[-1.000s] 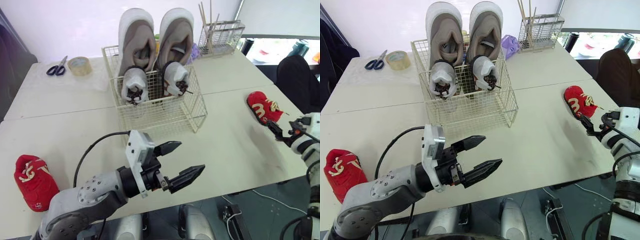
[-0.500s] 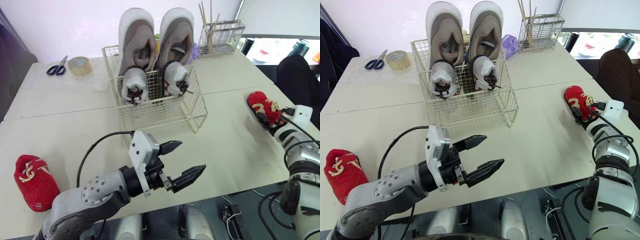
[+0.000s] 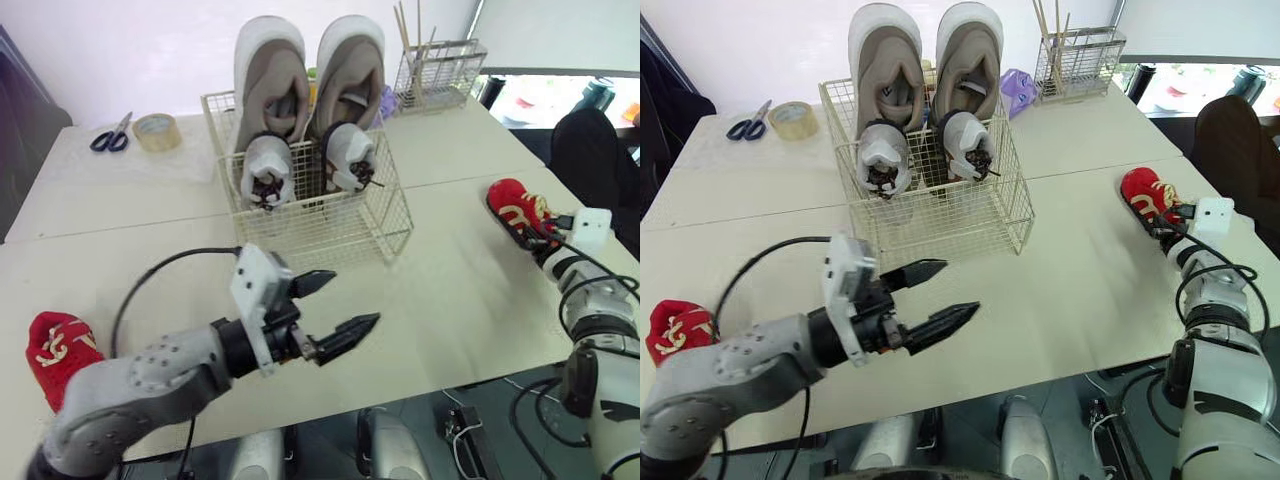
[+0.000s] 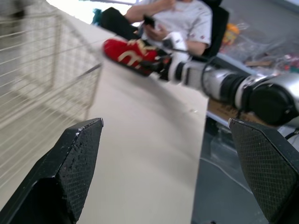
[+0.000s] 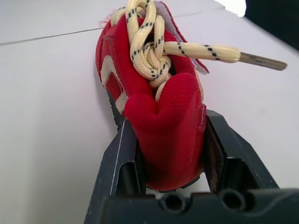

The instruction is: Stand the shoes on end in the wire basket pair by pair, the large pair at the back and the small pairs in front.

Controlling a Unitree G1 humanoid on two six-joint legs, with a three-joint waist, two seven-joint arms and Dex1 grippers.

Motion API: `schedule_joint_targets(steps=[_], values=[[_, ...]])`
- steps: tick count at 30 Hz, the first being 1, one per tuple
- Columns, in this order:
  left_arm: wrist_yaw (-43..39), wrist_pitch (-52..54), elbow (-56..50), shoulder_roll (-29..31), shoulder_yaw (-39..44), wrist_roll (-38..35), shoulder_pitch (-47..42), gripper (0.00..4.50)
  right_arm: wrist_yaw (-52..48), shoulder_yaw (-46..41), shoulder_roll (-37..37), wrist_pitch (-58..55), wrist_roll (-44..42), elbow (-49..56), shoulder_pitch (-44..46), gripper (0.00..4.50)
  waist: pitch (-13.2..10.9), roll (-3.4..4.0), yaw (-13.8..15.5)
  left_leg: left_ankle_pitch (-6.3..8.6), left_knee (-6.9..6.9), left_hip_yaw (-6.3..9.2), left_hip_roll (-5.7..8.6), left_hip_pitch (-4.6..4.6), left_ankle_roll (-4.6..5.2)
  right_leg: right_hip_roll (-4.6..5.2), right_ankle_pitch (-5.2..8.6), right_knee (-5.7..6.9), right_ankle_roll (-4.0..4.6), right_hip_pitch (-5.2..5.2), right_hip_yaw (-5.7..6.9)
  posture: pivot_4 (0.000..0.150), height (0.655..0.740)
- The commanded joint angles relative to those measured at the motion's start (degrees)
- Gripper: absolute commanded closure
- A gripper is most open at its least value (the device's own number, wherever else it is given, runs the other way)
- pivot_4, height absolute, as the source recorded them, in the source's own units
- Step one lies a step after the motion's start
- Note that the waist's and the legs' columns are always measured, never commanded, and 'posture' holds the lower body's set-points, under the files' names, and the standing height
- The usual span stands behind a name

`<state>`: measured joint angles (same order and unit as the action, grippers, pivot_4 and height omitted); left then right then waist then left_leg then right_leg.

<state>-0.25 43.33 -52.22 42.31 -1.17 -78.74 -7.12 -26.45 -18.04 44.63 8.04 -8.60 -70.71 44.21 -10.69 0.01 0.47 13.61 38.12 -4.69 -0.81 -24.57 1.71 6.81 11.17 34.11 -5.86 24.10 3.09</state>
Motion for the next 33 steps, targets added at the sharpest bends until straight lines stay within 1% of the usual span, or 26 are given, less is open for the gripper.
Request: schedule_joint_targets(steps=[1, 2, 3, 4, 5, 7, 8, 9, 10, 13, 15, 17, 19, 21, 22, 24, 27, 30, 33], values=[[-10.6, -0.3, 4.3, 6.6, 10.8, -10.8, 1.5, 0.0, -9.7, 3.2, 12.8, 8.8, 4.0, 5.0, 13.4, 3.35, -0.3, 0.74, -0.2, 0.0, 0.02, -0.06, 0.04, -0.09, 0.01, 0.02, 0.0, 0.04, 0.0, 0.15, -0.09, 0.15, 0.74], [-13.6, 0.0, 5.8, 8.0, 12.6, -12.0, 2.1, 0.0, -12.7, 4.1, 14.2, 9.5, 4.4, 5.3, 16.8, 3.35, -0.4, 1.13, -0.4, 0.0, 0.03, -0.15, 0.12, -0.21, 0.02, 0.02, -0.01, 0.04, 0.0, 0.33, -0.21, 0.15, 0.74], [-15.3, 0.1, 6.8, 8.9, 13.5, -13.0, 2.1, 0.0, -16.0, 5.3, 15.5, 10.2, 4.9, 5.5, 20.2, 3.35, -0.3, 1.2, -0.9, 0.0, 0.01, -0.23, 0.15, -0.31, 0.03, 0.02, -0.01, 0.07, -0.01, 0.5, -0.34, 0.15, 0.74], [-16.8, 0.2, 7.7, 9.6, 14.4, -13.5, 2.4, 0.0, -17.9, 6.2, 15.9, 10.7, 5.4, 5.5, 22.1, 3.35, -0.4, 1.14, -1.3, 0.02, -0.02, -0.23, 0.15, -0.3, 0.06, 0.0, 0.01, 0.09, -0.04, 0.52, -0.34, 0.15, 0.74], [-18.2, 0.5, 8.4, 10.4, 14.7, -13.2, 2.0, 0.0, -21.9, 7.2, 16.0, 10.4, 5.1, 6.8, 27.6, 3.35, -0.3, 0.94, -1.6, 0.03, -0.14, -0.16, 0.1, -0.28, 0.04, -0.11, 0.04, 0.05, -0.08, 0.51, -0.28, 0.15, 0.74], [-19.8, 0.8, 10.0, 11.5, 15.7, -12.8, 1.1, 0.0, -32.3, 8.9, 14.2, 7.3, 2.6, 10.8, 39.8, 3.35, -0.4, 0.89, -2.5, 0.09, -0.21, -0.08, -0.11, -0.19, -0.09, -0.34, 0.11, 0.06, -0.15, 0.47, -0.21, 0.15, 0.74], [-20.2, 0.7, 10.7, 12.3, 17.1, -13.3, 1.0, 0.0, -38.2, 9.6, 12.4, 4.7, 0.4, 13.7, 44.0, 3.35, -0.4, 0.91, -3.1, 0.15, -0.24, -0.09, -0.15, -0.17, -0.2, -0.37, 0.1, 0.11, -0.14, 0.52, -0.22, 0.15, 0.74], [-20.5, 0.7, 11.3, 13.0, 18.8, -14.3, 1.1, 0.0, -43.0, 10.1, 10.8, 2.2, -1.5, 16.2, 46.2, 3.35, -0.4, 0.92, -3.3, 0.14, -0.31, -0.09, -0.16, -0.14, -0.22, -0.38, 0.1, 0.16, -0.15, 0.55, -0.23, 0.15, 0.74], [-20.8, 0.8, 11.9, 13.8, 20.4, -15.2, 1.4, 0.0, -46.6, 10.5, 9.6, 0.4, -2.8, 18.1, 47.1, 3.35, -0.4, 0.89, -3.6, 0.14, -0.37, -0.13, -0.18, -0.11, -0.22, -0.39, 0.1, 0.2, -0.16, 0.61, -0.26, 0.15, 0.74], [-21.9, 2.4, 14.0, 16.5, 28.4, -18.5, 4.6, 0.0, -56.9, 12.3, 4.7, -8.2, -9.4, 29.0, 47.3, 3.35, -0.3, 0.56, -3.2, 0.11, -0.57, -0.05, -0.28, -0.04, -0.28, -0.4, 0.1, 0.25, -0.19, 0.58, -0.13, 0.15, 0.74], [-22.5, 3.9, 15.6, 18.0, 33.2, -20.3, 7.1, 0.0, -61.5, 13.5, 2.1, -12.1, -12.4, 35.3, 46.6, 3.35, -0.3, 0.55, -2.9, 0.09, -0.6, -0.08, -0.39, -0.04, -0.32, -0.33, 0.09, 0.24, -0.18, 0.59, -0.1, 0.15, 0.74], [-22.0, 6.0, 16.5, 18.3, 40.2, -24.8, 12.1, 0.0, -65.0, 18.6, 1.4, -13.3, -16.0, 42.7, 43.8, 3.35, -0.4, 0.52, -2.5, 0.09, -0.61, -0.13, -0.35, -0.07, -0.33, -0.22, 0.1, 0.23, -0.18, 0.6, -0.09, 0.15, 0.74], [-22.5, 9.2, 16.8, 18.3, 49.0, -28.4, 17.9, 0.0, -66.1, 26.3, 3.0, -12.8, -20.9, 49.2, 41.2, 3.35, -0.4, 0.42, -2.4, 0.1, -0.61, -0.12, -0.29, -0.09, -0.34, -0.08, 0.1, 0.2, -0.17, 0.6, -0.05, 0.15, 0.74], [-22.2, 11.2, 16.9, 19.1, 55.6, -29.8, 21.3, 0.0, -66.1, 34.1, 5.8, -11.5, -26.9, 54.2, 39.8, 3.35, -0.5, 0.32, -2.2, 0.12, -0.62, -0.11, -0.21, -0.15, -0.35, 0.02, 0.11, 0.14, -0.16, 0.65, -0.04, 0.15, 0.74], [-21.9, 11.3, 17.1, 19.6, 57.5, -30.3, 21.8, 0.0, -66.1, 36.9, 6.7, -11.2, -29.9, 55.9, 39.8, 3.35, -0.5, 0.29, -2.1, 0.16, -0.63, -0.11, -0.18, -0.18, -0.41, 0.05, 0.11, 0.13, -0.14, 0.74, -0.04, 0.15, 0.74], [-21.3, 10.5, 17.3, 20.7, 58.9, -32.6, 21.4, 0.0, -66.1, 40.8, 6.7, -8.1, -33.1, 56.7, 40.4, 3.35, -0.5, 0.28, -1.7, 0.22, -0.63, -0.13, -0.16, -0.21, -0.53, 0.08, 0.12, 0.11, -0.13, 1.02, -0.05, 0.15, 0.74], [-22.4, 10.3, 16.7, 23.2, 58.1, -34.2, 20.2, 0.0, -66.1, 45.5, 5.4, -2.6, -34.9, 55.5, 41.5, 3.35, -0.5, 0.28, -1.6, 0.18, -0.65, -0.17, -0.16, -0.22, -0.6, 0.06, 0.12, 0.16, -0.11, 1.1, -0.08, 0.15, 0.74], [-27.0, 10.4, 17.0, 25.6, 53.2, -34.3, 18.2, 0.0, -66.1, 49.9, 5.1, 1.8, -36.7, 54.8, 42.6, 3.35, -0.5, 0.26, -1.5, 0.17, -0.72, -0.21, -0.16, -0.22, -0.62, 0.04, 0.12, 0.15, -0.1, 1.14, -0.08, 0.15, 0.74], [-28.7, 11.5, 18.7, 27.9, 49.5, -34.3, 16.0, 0.0, -66.1, 53.2, 6.1, 4.3, -38.8, 55.8, 43.2, 3.35, -0.5, 0.25, -1.6, 0.04, -0.74, -0.34, -0.12, -0.37, -0.52, 0.02, 0.11, 0.25, -0.11, 1.13, -0.08, 0.15, 0.74]])
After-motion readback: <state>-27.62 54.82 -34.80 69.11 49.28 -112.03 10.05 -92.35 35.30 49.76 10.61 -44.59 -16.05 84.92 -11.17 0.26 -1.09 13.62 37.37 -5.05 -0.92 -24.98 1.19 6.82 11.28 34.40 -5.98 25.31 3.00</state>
